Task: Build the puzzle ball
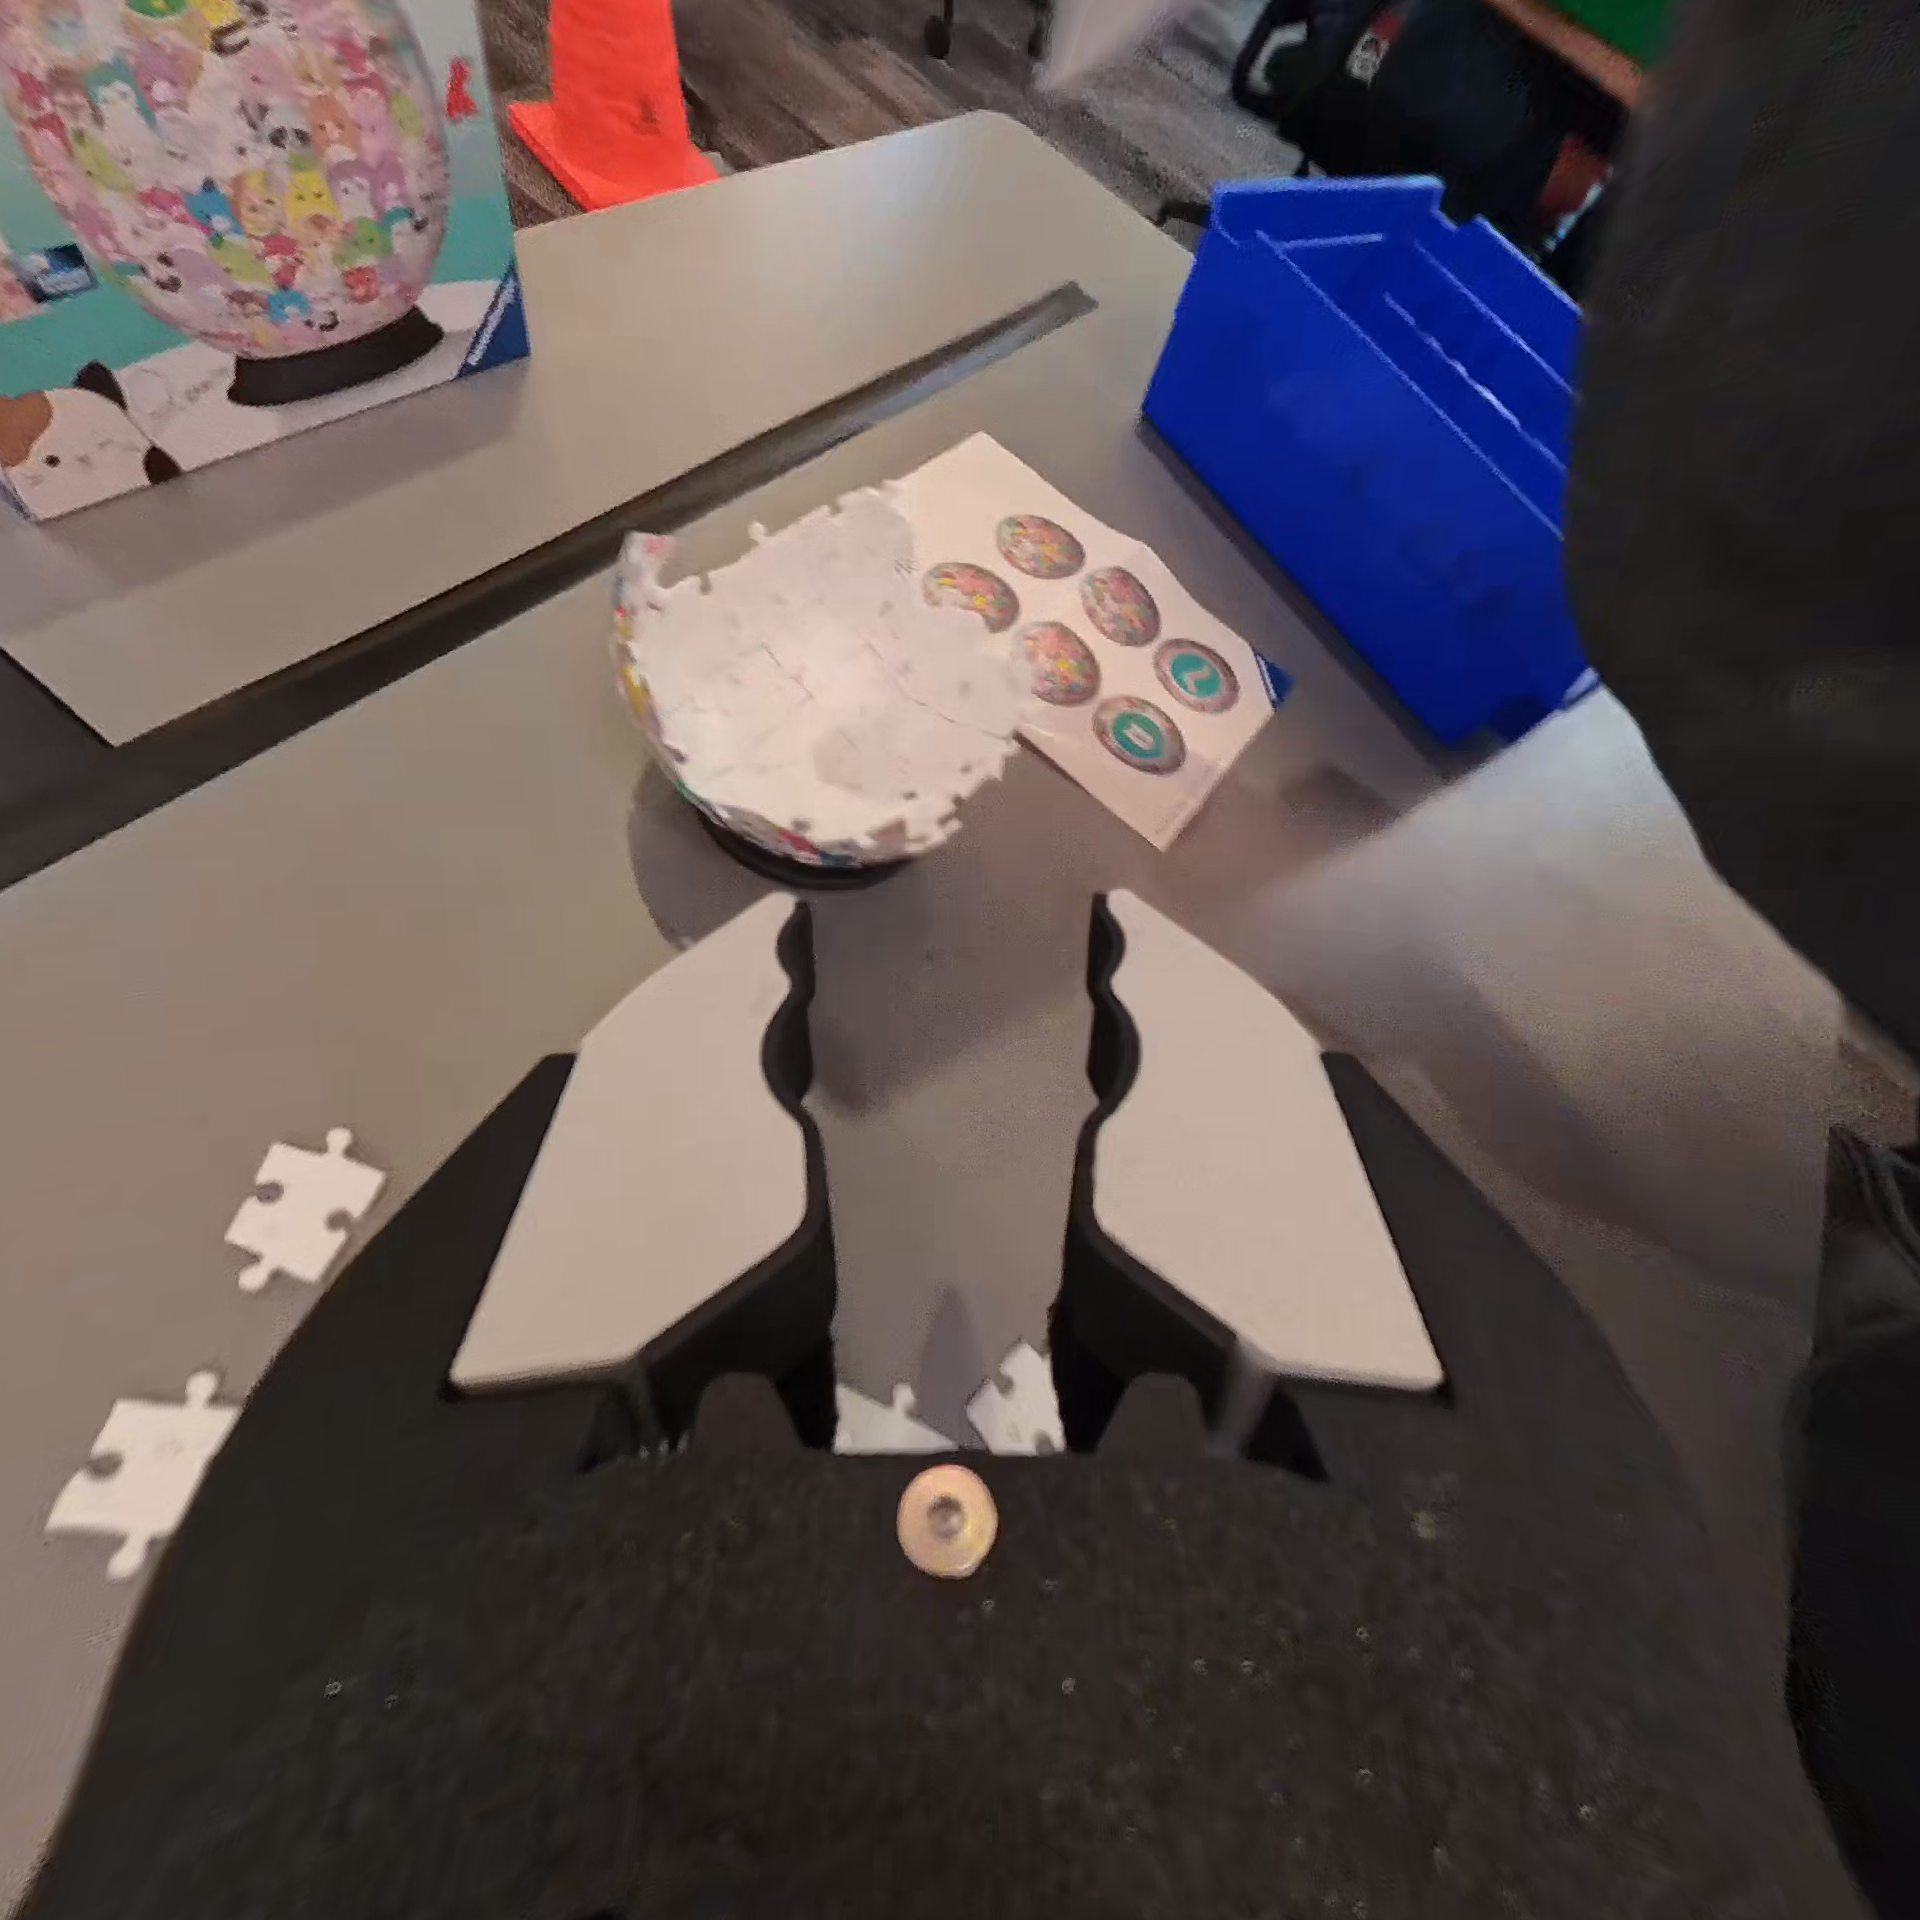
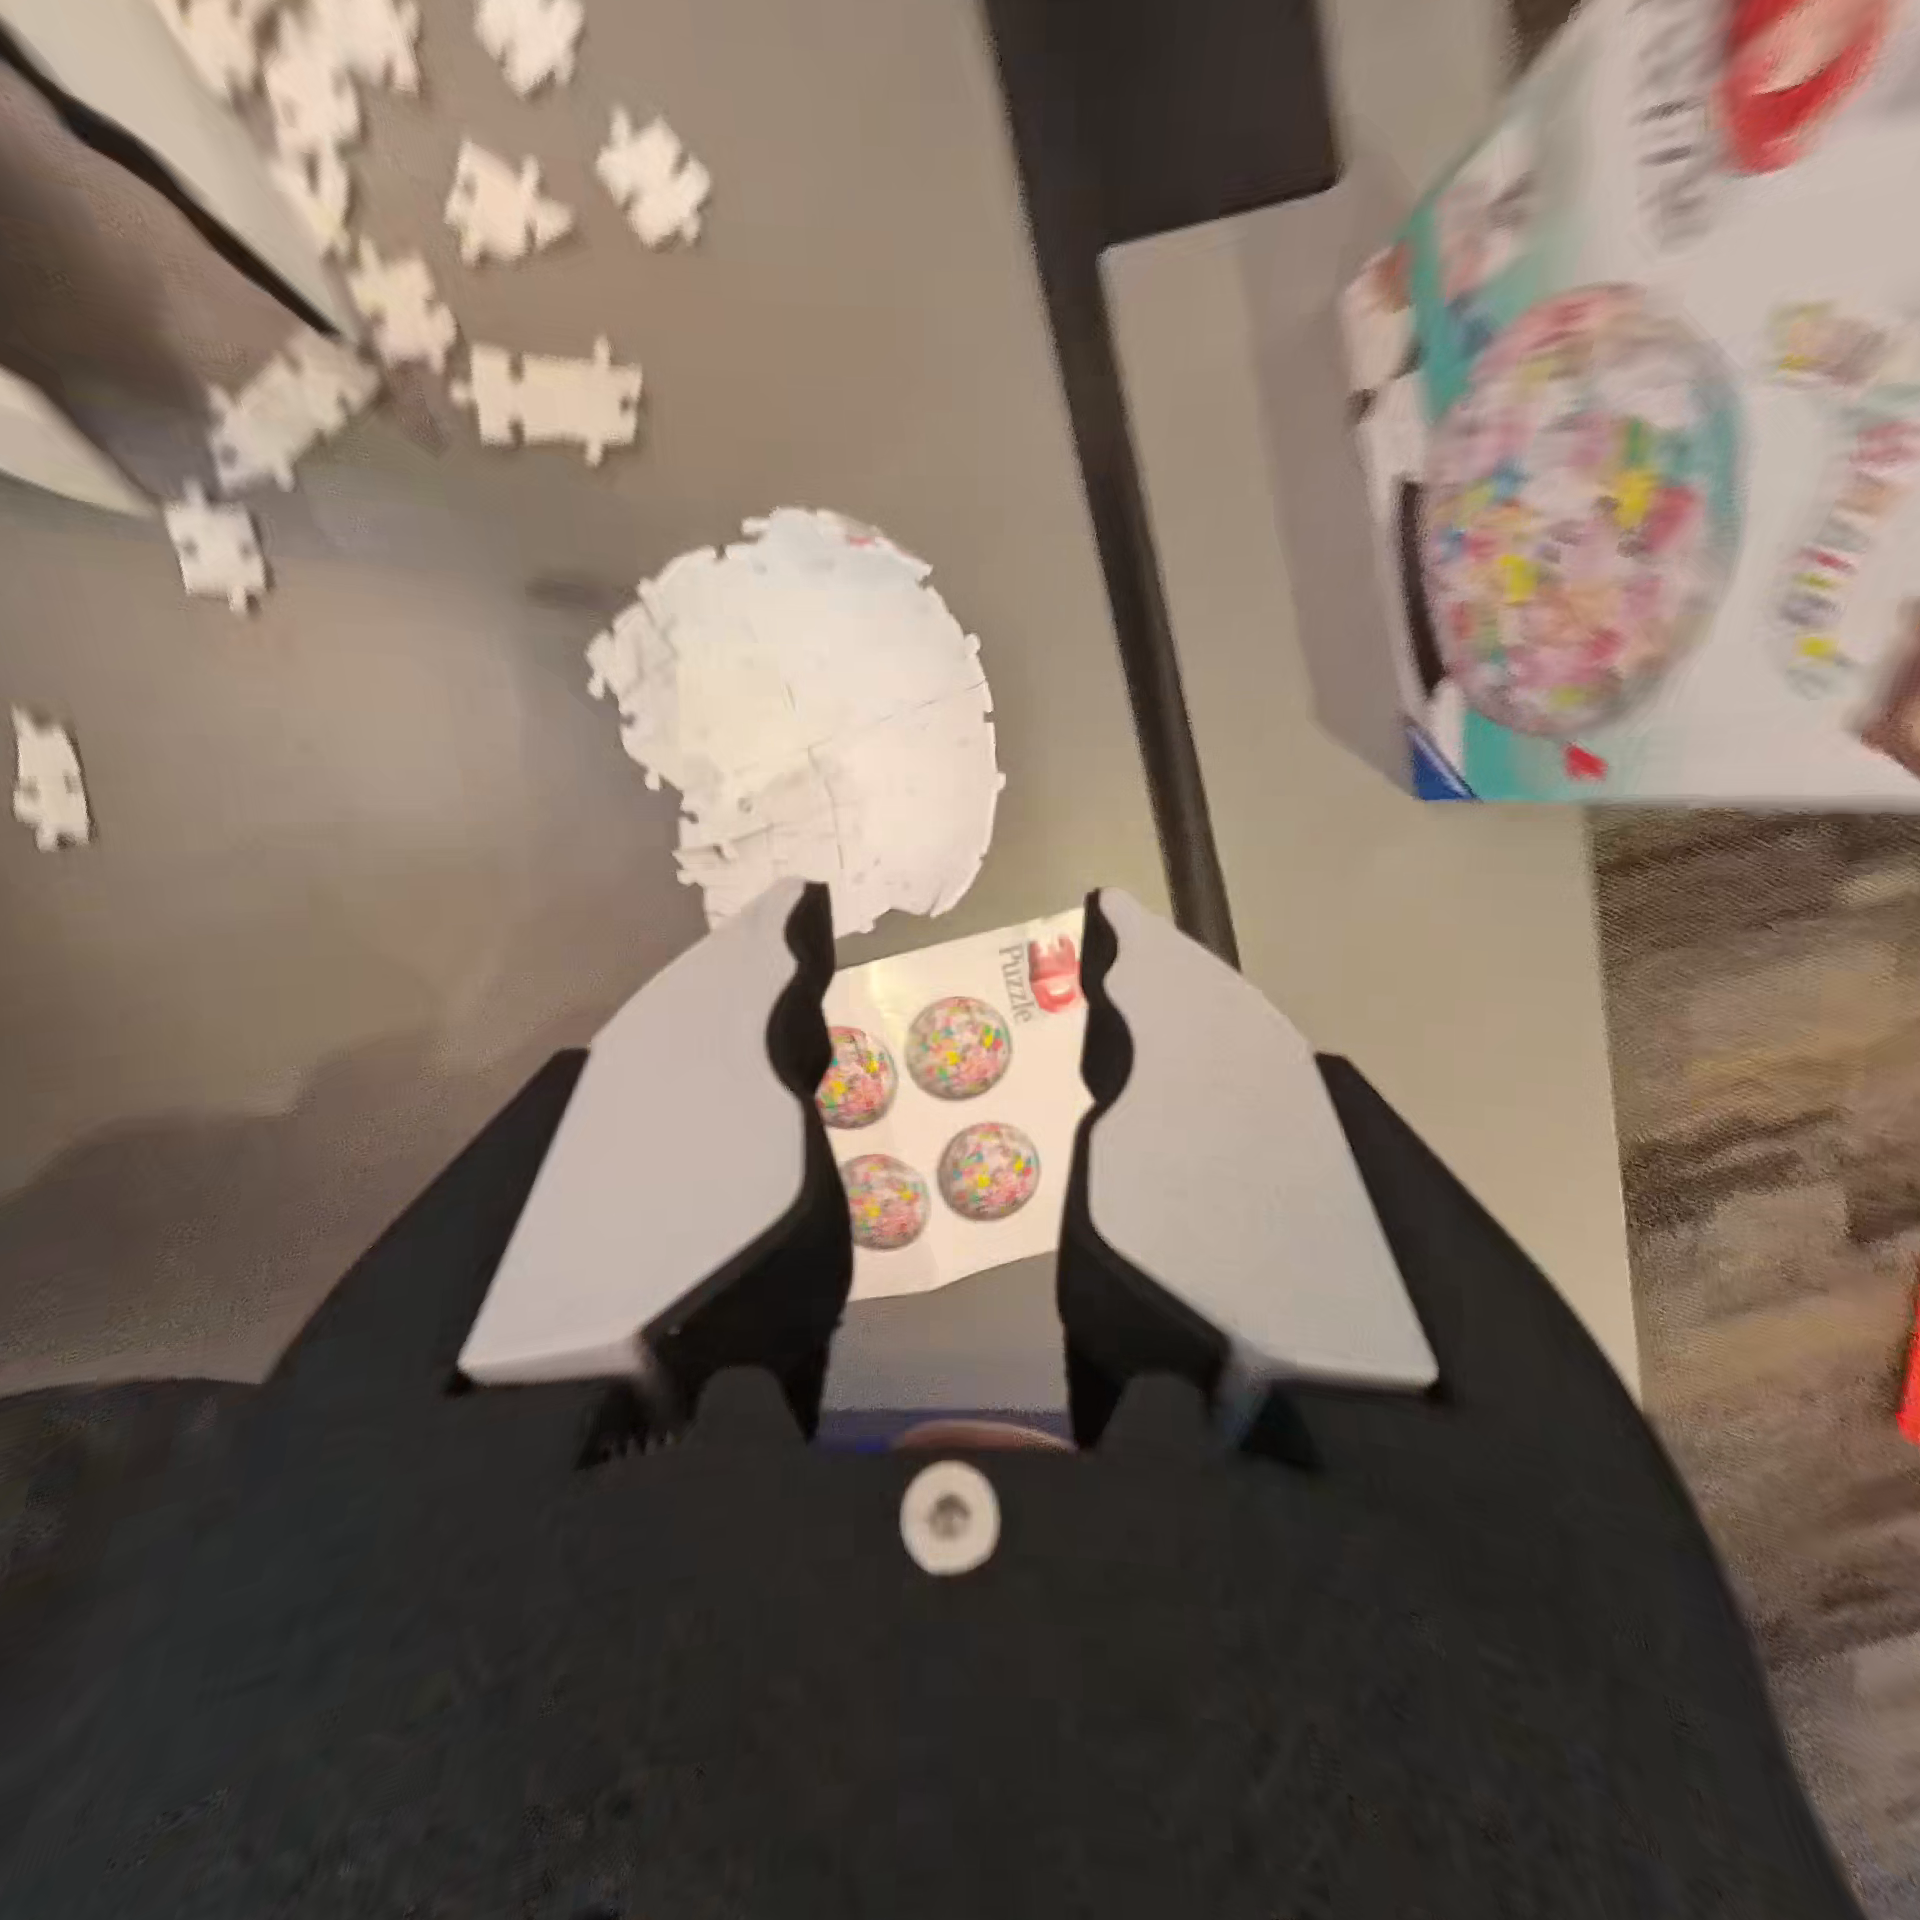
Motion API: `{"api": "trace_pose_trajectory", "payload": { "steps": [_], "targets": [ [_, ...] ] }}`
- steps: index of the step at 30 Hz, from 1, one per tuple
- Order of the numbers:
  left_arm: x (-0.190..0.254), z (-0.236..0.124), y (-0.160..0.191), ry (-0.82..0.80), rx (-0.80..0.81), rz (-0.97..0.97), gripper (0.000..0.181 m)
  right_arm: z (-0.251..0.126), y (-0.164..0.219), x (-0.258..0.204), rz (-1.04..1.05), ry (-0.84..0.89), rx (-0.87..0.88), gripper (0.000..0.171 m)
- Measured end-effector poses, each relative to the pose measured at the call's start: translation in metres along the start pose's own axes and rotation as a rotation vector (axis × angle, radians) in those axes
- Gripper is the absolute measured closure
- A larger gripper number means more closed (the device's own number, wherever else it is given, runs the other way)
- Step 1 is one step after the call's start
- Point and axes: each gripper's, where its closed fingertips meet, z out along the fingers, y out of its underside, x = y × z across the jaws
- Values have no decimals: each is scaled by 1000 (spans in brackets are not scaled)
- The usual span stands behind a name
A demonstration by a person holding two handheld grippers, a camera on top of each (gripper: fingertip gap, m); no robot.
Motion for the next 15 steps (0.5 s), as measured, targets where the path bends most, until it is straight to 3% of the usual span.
{"api": "trace_pose_trajectory", "payload": {
  "steps": [6,10,15],
  "targets": [
    [58,-51,12,-44,-1,100,131,100,21,16,-83,-384,-141,136],
    [87,-65,37,-96,-4,122,131,127,9,8,-98,-529,-110,138],
    [95,-48,79,-219,-82,116,128,146,10,4,-128,-576,-146,142]
  ]
}}
